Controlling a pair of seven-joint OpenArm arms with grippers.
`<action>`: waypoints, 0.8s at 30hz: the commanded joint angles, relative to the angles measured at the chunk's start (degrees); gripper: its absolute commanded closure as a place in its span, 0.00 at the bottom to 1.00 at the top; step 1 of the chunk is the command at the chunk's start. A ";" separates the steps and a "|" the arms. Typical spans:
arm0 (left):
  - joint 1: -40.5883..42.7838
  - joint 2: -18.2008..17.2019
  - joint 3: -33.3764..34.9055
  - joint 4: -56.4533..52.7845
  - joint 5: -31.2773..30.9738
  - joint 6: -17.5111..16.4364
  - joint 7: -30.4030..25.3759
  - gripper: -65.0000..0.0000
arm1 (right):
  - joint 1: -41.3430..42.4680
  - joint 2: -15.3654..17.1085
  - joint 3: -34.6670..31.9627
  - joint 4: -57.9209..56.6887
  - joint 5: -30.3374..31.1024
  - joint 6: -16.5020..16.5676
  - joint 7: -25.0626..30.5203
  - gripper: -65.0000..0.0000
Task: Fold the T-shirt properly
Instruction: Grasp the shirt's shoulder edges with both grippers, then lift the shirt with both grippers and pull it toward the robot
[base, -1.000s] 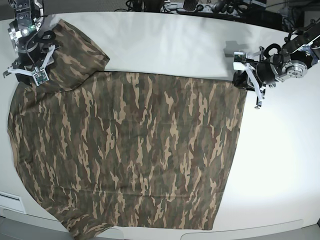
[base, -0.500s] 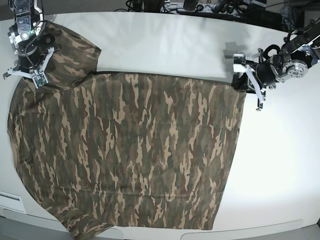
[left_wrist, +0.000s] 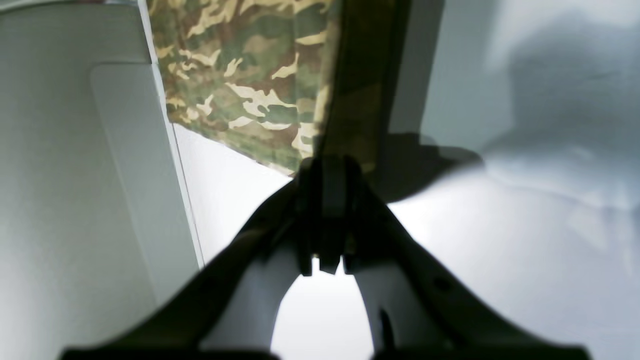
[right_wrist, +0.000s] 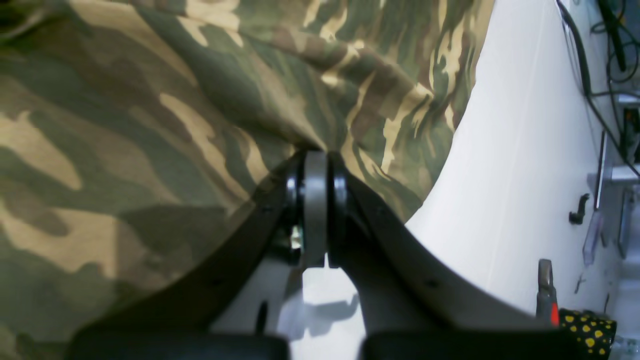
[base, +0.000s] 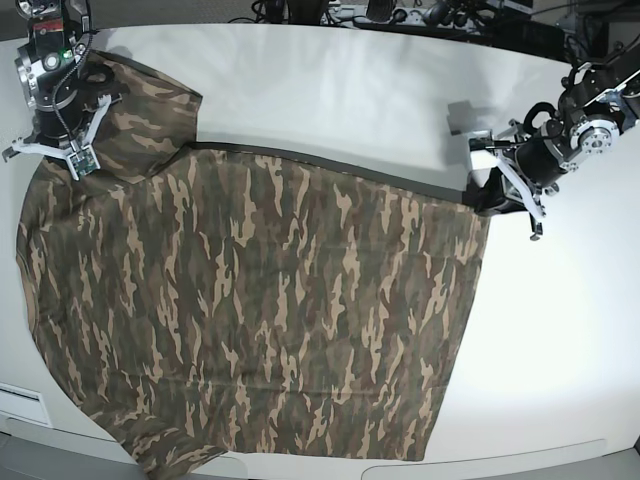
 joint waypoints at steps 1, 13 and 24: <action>-0.61 -1.29 -0.50 0.79 0.13 1.25 0.07 1.00 | -0.48 0.87 0.52 1.42 -0.24 -0.44 0.63 1.00; 3.43 -1.29 -0.50 1.90 3.08 1.31 3.69 1.00 | -5.86 0.87 0.52 2.75 -0.26 -0.20 0.50 1.00; 12.11 -3.26 -0.50 8.61 11.15 7.21 13.46 1.00 | -10.40 1.07 0.52 9.84 -3.50 -0.63 -0.31 1.00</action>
